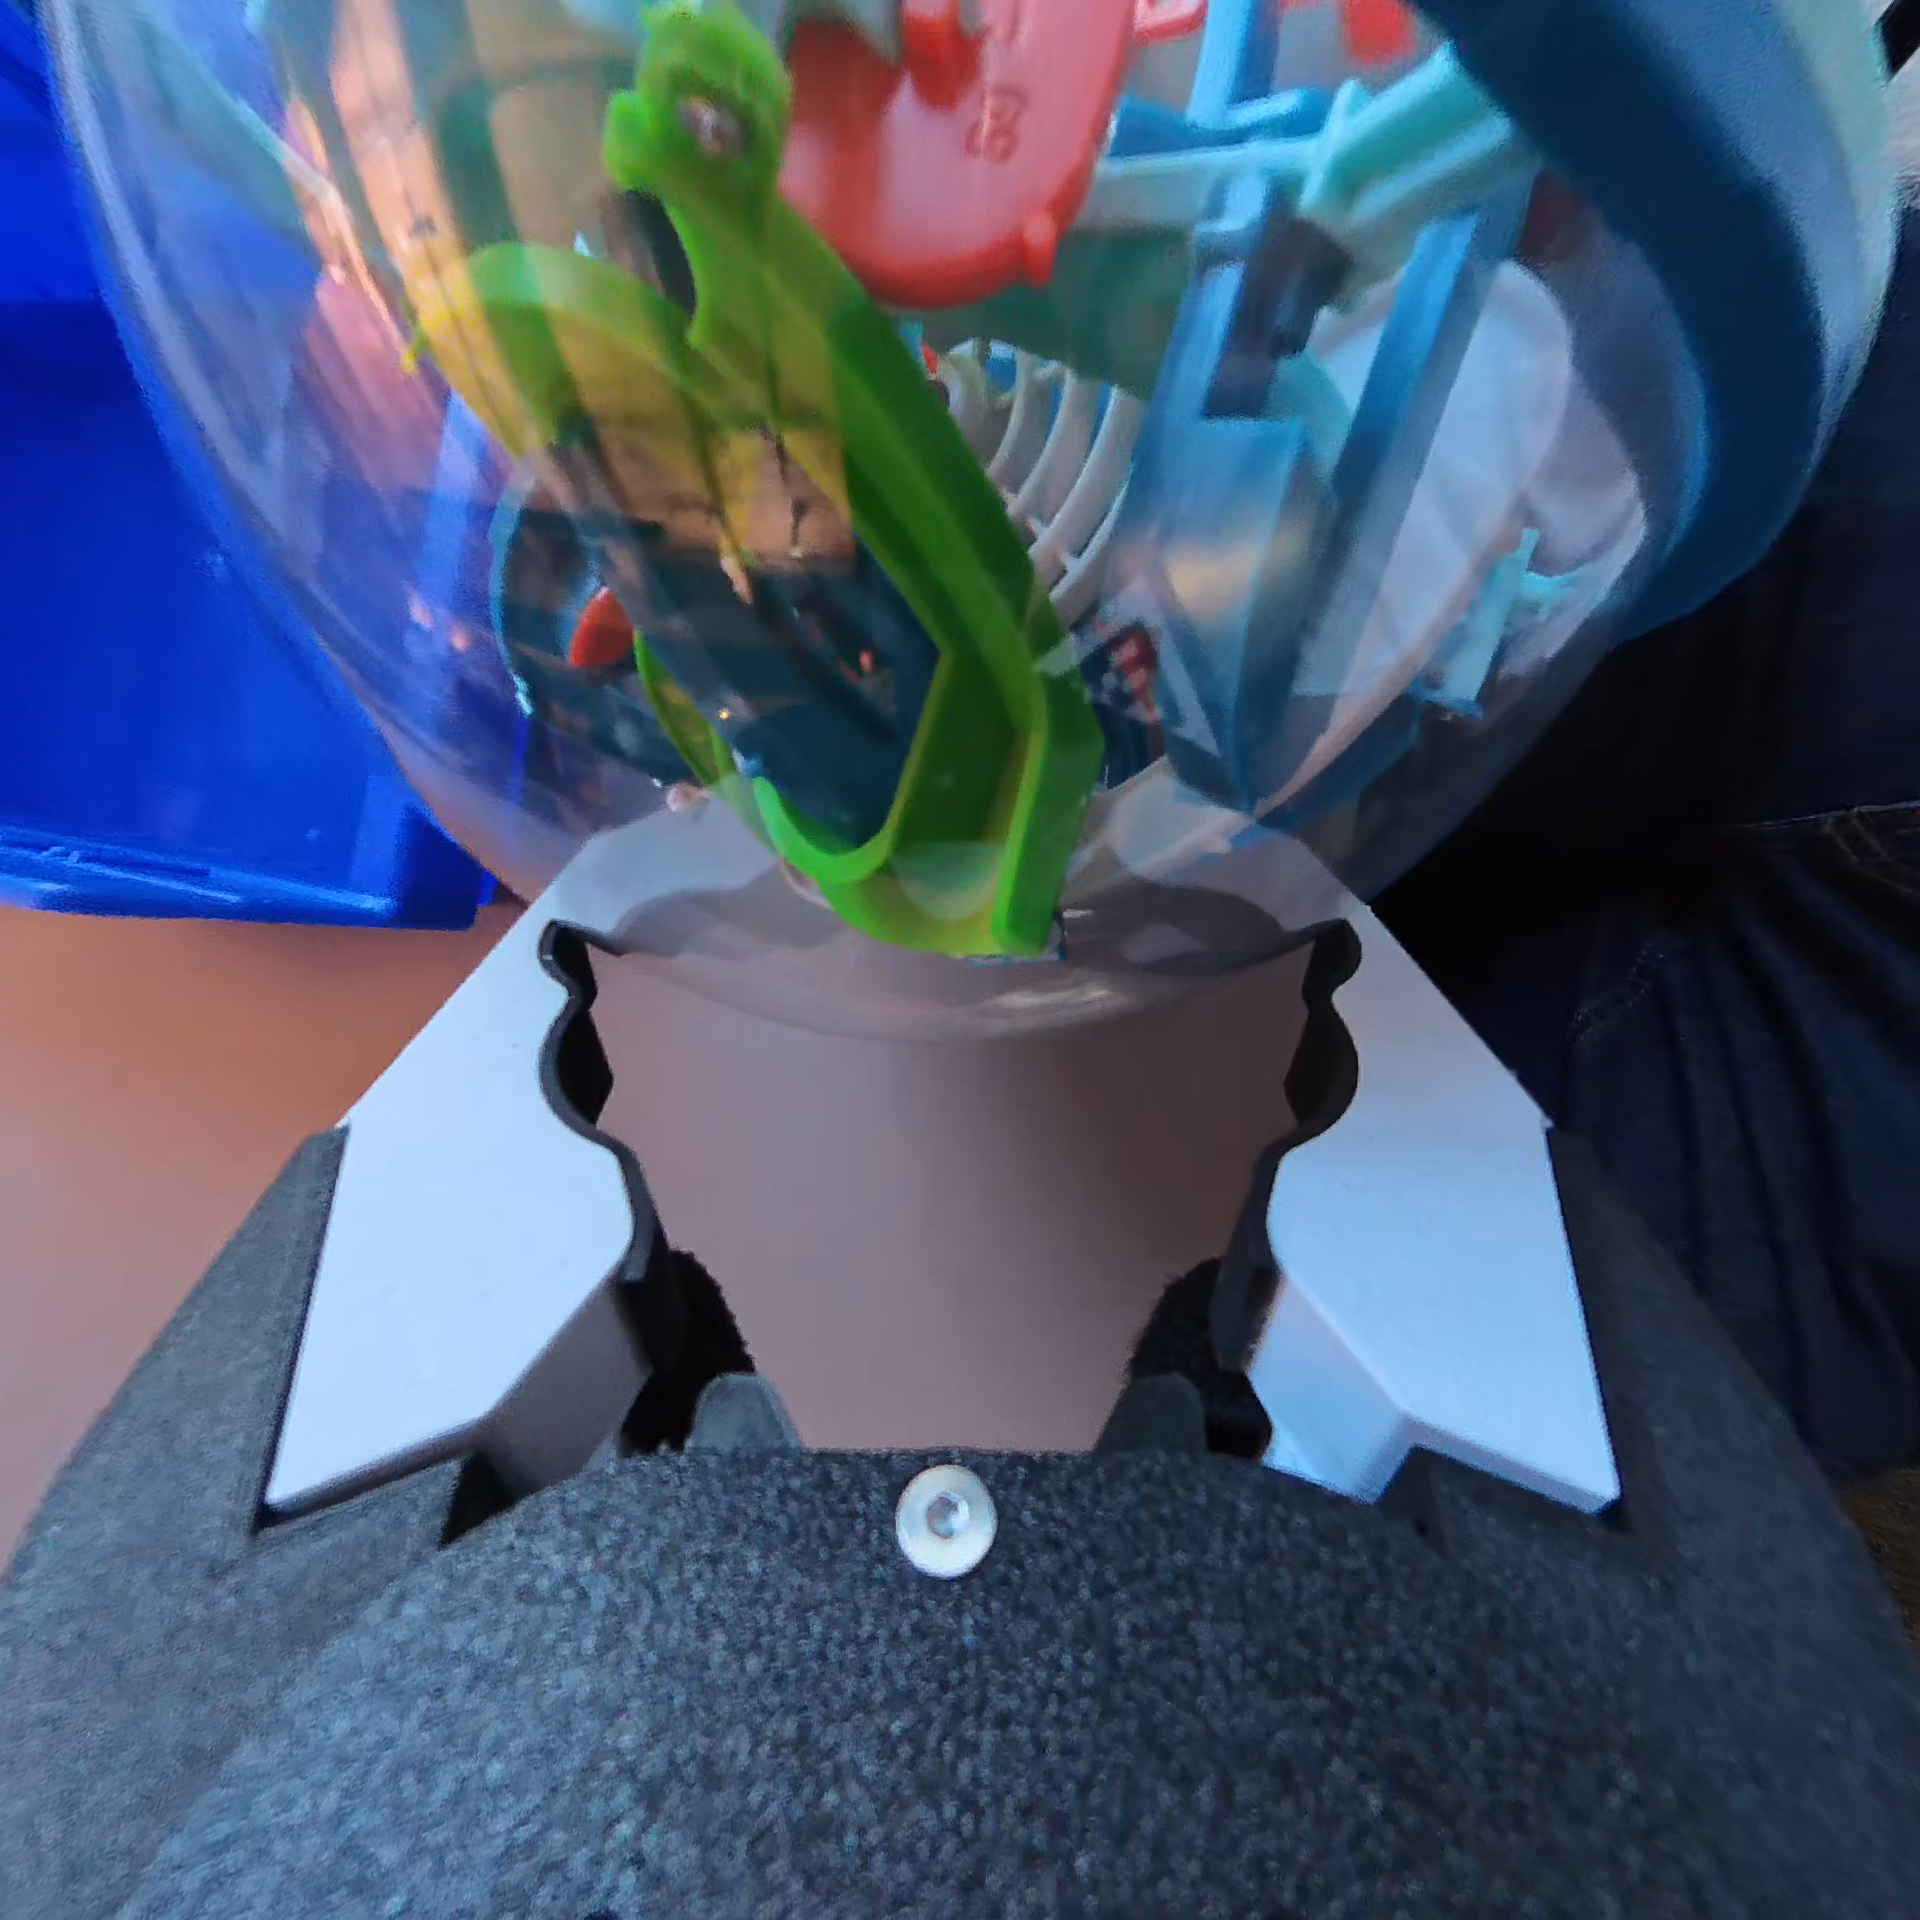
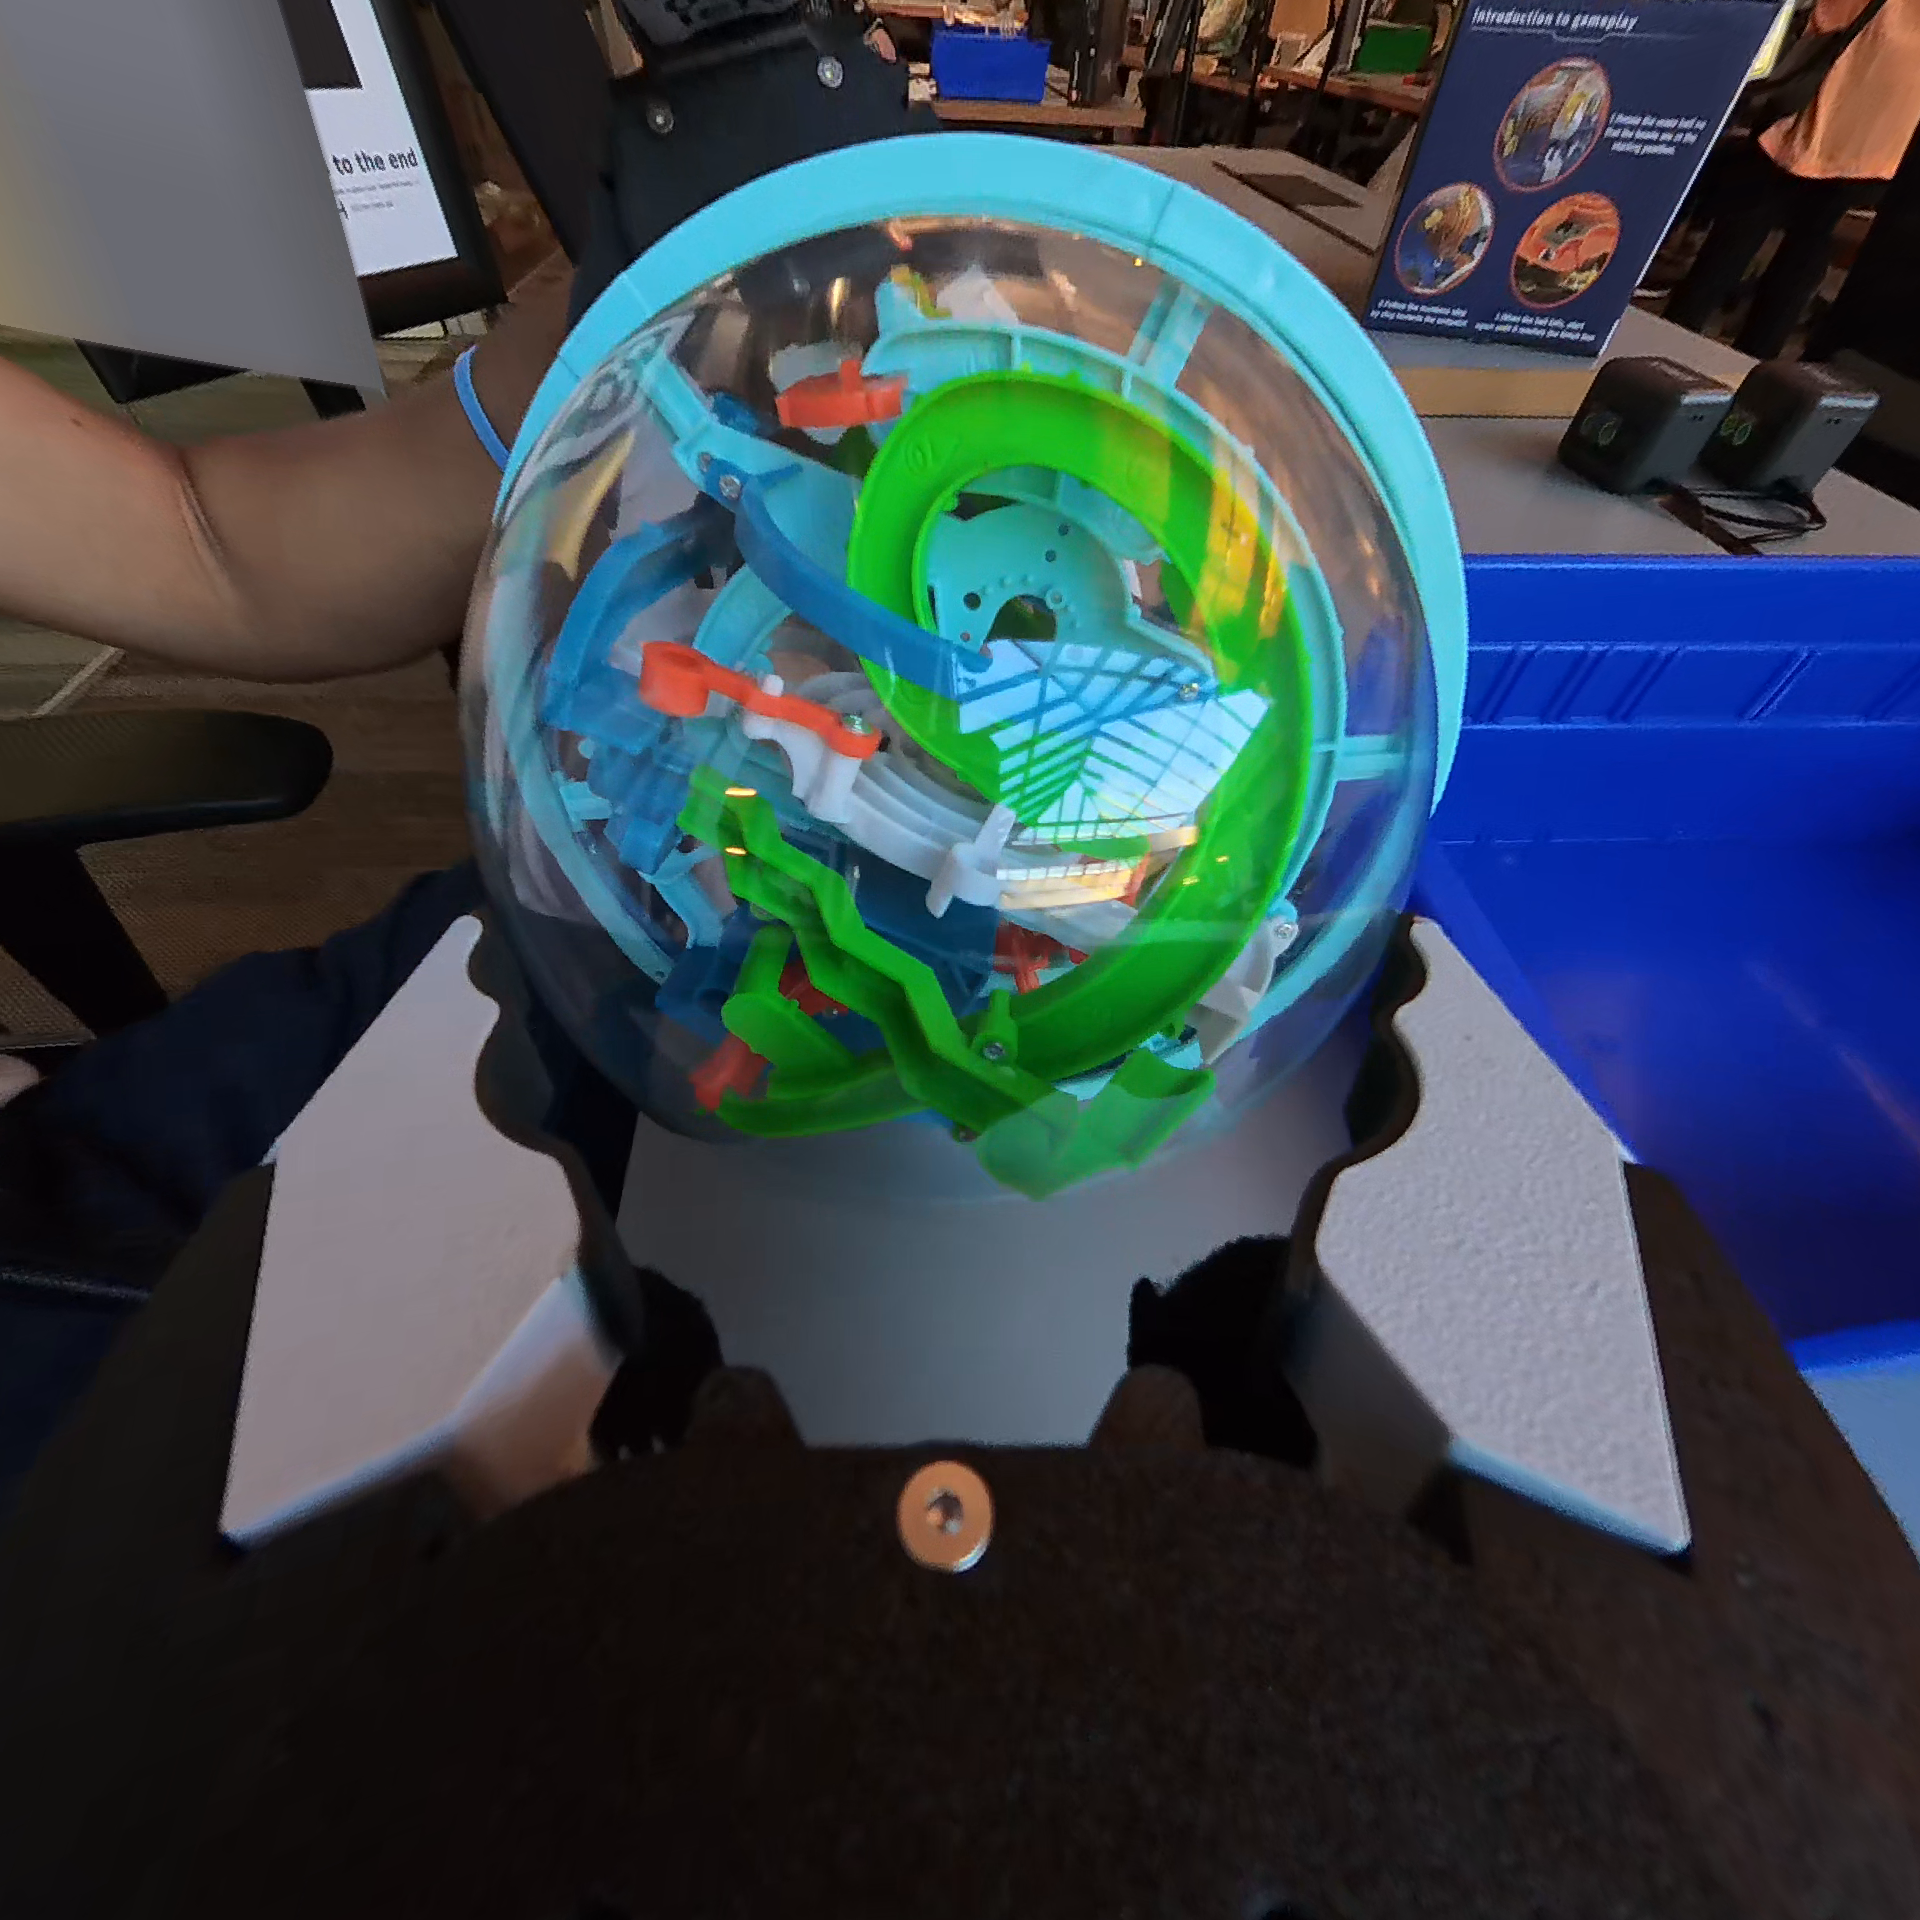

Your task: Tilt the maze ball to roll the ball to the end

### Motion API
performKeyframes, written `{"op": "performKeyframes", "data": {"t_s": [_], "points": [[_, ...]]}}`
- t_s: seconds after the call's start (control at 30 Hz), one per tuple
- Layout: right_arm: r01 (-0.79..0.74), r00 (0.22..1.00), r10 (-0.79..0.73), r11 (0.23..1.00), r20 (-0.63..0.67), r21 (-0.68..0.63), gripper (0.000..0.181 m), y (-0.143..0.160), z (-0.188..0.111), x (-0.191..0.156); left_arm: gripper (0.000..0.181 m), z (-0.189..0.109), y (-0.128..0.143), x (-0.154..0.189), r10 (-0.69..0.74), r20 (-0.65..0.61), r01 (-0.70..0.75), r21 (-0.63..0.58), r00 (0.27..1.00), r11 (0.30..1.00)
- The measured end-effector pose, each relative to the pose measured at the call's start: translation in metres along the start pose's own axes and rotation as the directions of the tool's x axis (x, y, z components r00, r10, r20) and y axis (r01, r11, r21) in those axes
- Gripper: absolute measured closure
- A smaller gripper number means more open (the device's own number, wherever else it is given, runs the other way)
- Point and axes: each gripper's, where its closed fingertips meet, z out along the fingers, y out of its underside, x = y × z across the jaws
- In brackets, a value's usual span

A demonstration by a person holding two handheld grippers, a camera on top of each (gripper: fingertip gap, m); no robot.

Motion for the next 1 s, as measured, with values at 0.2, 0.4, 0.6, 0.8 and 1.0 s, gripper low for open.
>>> {"op": "performKeyframes", "data": {"t_s": [0.2,0.4,0.6,0.8,1.0], "points": [[-0.011,1.000,0.011,1.000,-0.006,-0.007,0.027,0.001,-0.001,0.000,0.049,0.000,-0.002,0.000,0.000,0.002,0.000,0.017,1.000,1.000],[-0.109,0.994,0.109,0.994,-0.028,-0.001,0.027,-0.005,-0.004,0.002,0.054,0.004,0.001,-0.001,-0.006,0.005,0.006,0.024,1.000,1.000],[-0.185,0.982,0.186,0.983,-0.032,0.014,0.026,-0.009,-0.009,0.003,0.055,0.006,-0.005,0.001,-0.002,0.012,0.002,0.040,1.000,0.999],[-0.157,0.987,0.159,0.986,-0.029,0.059,0.028,-0.010,-0.010,0.001,0.053,0.004,-0.011,0.007,-0.057,-0.072,0.067,0.152,0.996,0.986],[-0.131,0.991,0.131,0.991,-0.012,0.025,0.038,0.005,-0.006,-0.002,0.025,0.009,-0.021,0.014,-0.211,-0.354,0.324,0.299,0.911,0.898]]}}
